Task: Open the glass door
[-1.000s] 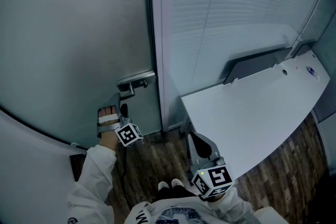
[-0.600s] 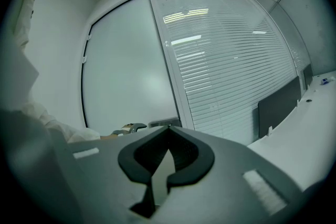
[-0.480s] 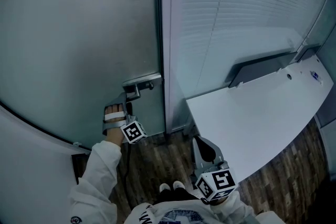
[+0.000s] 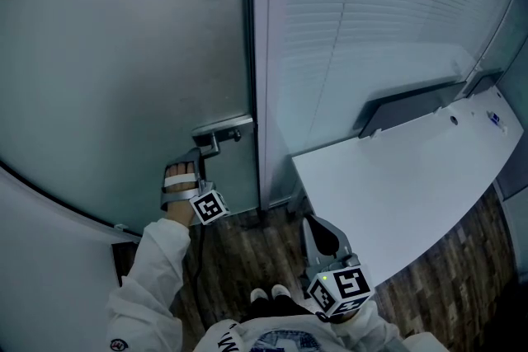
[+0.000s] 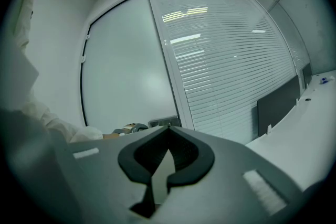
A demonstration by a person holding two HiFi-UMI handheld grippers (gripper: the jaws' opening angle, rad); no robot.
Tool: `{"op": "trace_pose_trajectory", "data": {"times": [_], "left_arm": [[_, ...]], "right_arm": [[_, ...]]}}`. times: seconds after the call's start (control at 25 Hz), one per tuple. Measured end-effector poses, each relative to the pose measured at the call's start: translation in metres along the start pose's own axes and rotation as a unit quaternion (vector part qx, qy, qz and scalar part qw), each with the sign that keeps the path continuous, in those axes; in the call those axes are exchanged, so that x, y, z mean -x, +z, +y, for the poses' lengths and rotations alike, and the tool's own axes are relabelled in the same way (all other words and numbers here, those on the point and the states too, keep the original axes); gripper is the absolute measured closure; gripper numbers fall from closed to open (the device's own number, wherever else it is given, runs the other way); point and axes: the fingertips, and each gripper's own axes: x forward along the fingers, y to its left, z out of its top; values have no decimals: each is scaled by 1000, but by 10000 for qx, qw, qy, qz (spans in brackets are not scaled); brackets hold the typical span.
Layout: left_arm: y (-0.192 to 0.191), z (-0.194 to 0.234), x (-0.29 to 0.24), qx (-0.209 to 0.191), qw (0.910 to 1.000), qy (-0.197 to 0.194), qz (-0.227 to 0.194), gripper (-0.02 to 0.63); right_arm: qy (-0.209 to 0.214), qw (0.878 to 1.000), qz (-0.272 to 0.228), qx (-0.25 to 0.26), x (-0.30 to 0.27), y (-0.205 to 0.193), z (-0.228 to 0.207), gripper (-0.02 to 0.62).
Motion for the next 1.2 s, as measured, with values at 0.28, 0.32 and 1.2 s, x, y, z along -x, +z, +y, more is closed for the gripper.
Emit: {"op": "trace_pose_trajectory", "data": {"times": [0.28, 0.32, 1.2], "left_arm": [[4, 5, 0, 533, 9983, 197, -138, 503], [6, 4, -1, 665, 9973, 232, -211, 503], [9, -14, -6, 3821, 9221, -302, -528, 489]], "right_arm": [[-13, 10000, 25, -21, 3, 0, 1, 591], [-16, 10000, 37, -31, 3, -1, 1, 591], [133, 9989, 376, -235, -13, -20, -6, 591]]}}
